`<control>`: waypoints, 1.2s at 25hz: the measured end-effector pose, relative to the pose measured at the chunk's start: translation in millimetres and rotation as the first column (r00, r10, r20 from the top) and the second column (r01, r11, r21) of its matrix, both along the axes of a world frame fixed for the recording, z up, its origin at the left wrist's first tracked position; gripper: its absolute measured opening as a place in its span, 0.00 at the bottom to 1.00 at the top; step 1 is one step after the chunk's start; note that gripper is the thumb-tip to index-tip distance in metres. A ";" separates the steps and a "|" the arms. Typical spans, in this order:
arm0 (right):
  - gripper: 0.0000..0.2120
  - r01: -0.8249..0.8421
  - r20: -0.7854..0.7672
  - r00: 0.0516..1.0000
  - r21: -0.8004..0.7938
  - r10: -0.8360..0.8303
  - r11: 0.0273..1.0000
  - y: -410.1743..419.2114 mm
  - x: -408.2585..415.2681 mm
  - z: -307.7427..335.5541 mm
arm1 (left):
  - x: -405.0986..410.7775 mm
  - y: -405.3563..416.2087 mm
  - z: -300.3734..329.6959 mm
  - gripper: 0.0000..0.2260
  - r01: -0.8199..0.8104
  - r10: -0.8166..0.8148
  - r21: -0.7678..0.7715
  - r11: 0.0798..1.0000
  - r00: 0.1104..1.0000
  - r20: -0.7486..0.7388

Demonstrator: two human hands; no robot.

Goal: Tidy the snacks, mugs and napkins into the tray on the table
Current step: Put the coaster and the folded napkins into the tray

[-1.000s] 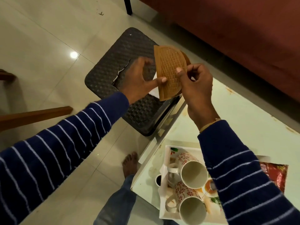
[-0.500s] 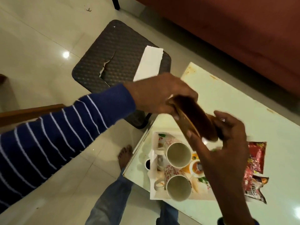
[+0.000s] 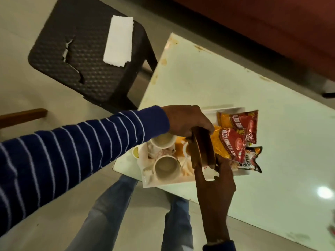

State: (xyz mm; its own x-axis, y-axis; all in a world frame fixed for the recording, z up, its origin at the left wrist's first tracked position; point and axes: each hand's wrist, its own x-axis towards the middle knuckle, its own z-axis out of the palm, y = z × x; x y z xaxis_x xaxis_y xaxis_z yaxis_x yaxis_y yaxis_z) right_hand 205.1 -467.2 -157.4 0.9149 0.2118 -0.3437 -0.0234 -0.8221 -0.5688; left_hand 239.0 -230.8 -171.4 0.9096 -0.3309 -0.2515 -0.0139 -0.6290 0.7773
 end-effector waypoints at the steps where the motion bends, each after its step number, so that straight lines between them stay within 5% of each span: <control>1: 0.25 0.016 0.005 1.000 0.005 -0.016 1.000 -3.9 1.5 -7.5 | 3.7 -6.1 -4.6 0.20 0.001 0.000 0.017 1.000 1.000 -0.025; 9: 0.25 0.046 0.037 0.998 0.013 -0.047 0.999 -8.1 4.1 -50.0 | 13.3 -33.3 -35.7 0.19 0.045 -0.009 0.268 0.963 0.991 -0.133; 25: 0.25 0.005 0.054 0.999 -0.007 -0.004 1.000 -9.2 -11.3 -61.7 | 17.6 -31.8 -43.6 0.20 0.100 -0.038 0.274 0.956 0.974 -0.222; 30: 0.30 -0.099 0.010 0.995 0.004 0.099 0.995 -10.1 0.0 -50.6 | 13.9 -15.2 -30.6 0.29 0.098 -0.018 0.271 0.958 0.959 -0.282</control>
